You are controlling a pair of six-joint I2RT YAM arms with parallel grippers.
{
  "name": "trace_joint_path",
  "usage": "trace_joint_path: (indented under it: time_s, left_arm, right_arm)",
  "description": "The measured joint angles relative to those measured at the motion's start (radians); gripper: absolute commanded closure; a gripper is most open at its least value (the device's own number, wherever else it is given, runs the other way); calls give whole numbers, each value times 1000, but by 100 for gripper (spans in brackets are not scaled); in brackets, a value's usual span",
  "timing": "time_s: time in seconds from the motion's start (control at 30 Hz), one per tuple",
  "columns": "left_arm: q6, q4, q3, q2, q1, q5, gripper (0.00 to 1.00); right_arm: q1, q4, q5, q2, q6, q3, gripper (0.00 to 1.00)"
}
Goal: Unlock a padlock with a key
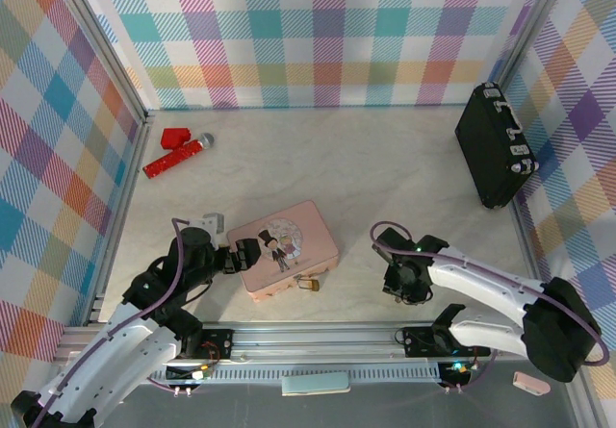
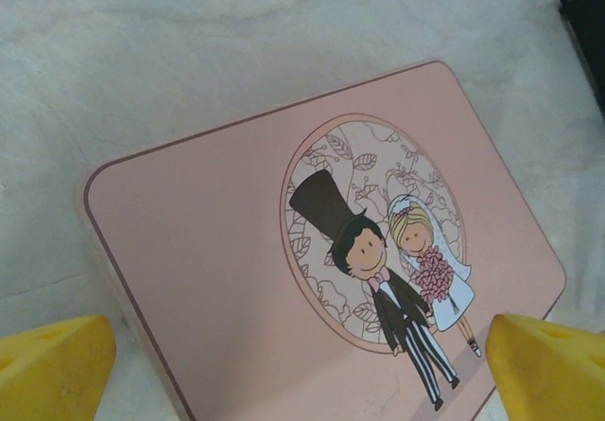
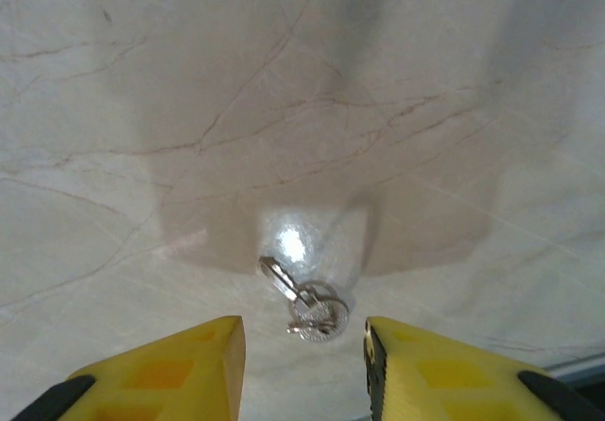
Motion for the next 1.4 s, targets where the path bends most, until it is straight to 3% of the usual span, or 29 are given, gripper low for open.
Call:
trace_joint_path:
  time_s: [0.33, 0.53, 0.67, 1.4]
  left_arm:
    - [3, 11, 0, 5, 0, -8, 0]
    - [3, 15, -1, 9, 0, -11, 0]
    - [3, 29, -2, 9, 0, -15, 0]
    - [-3, 7, -2, 15, 0, -67, 0]
  right_arm:
    - [42, 10, 26, 87, 50, 2, 64]
    - [53, 20, 29, 140, 64, 12, 72]
    - [61, 26, 29, 142, 75, 15, 78]
    - [101, 24, 40, 127, 78, 15, 87]
